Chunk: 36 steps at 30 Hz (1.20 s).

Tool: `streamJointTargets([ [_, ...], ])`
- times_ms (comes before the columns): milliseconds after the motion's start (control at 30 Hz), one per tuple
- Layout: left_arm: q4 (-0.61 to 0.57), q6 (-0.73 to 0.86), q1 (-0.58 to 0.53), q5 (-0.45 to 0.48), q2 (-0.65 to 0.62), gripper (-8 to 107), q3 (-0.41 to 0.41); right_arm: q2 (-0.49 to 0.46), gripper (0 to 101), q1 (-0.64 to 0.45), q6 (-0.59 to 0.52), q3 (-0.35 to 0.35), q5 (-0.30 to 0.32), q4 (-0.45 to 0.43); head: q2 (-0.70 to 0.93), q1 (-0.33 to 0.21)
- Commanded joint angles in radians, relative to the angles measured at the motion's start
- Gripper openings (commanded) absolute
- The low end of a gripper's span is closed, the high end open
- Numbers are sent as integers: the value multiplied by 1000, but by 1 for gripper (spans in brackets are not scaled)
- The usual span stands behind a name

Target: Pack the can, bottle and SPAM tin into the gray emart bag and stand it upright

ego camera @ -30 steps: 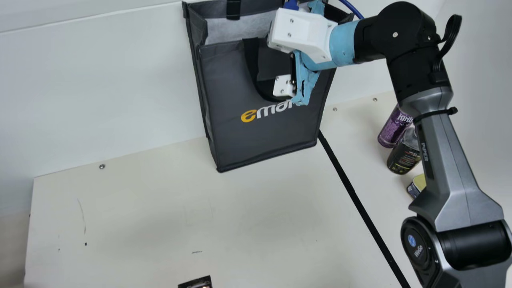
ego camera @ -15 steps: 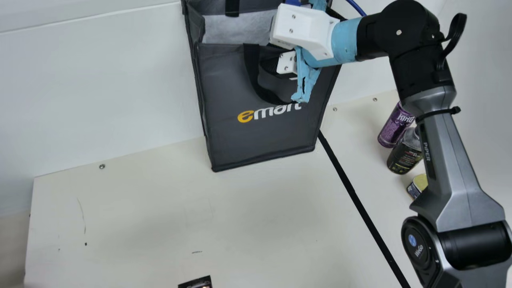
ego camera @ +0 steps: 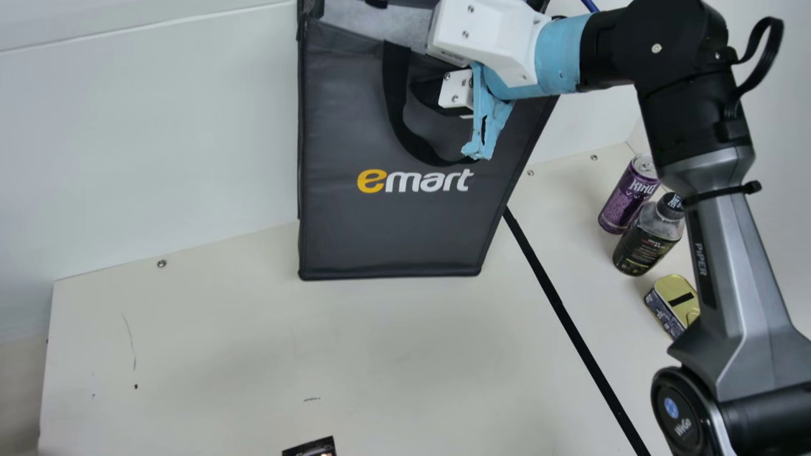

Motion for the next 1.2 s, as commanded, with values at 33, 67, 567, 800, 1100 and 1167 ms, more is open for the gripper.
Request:
streamJointTargets([
  [33,0,0,0,0,0,90,0,-26,0,7,5,13,-2,-4,-1,-23],
  [67,0,0,0,0,0,90,0,-36,0,9,7,18,-2,-6,-1,-23],
  [567,0,0,0,0,0,90,0,-195,0,52,29,123,-2,-26,-1,-23],
  [800,0,0,0,0,0,90,0,-269,0,73,37,182,-2,-34,-1,-23],
  [1100,0,0,0,0,0,90,0,-357,0,105,51,262,-2,-47,-1,-23],
  [1167,0,0,0,0,0,90,0,-374,0,113,54,280,-2,-51,-1,-23],
])
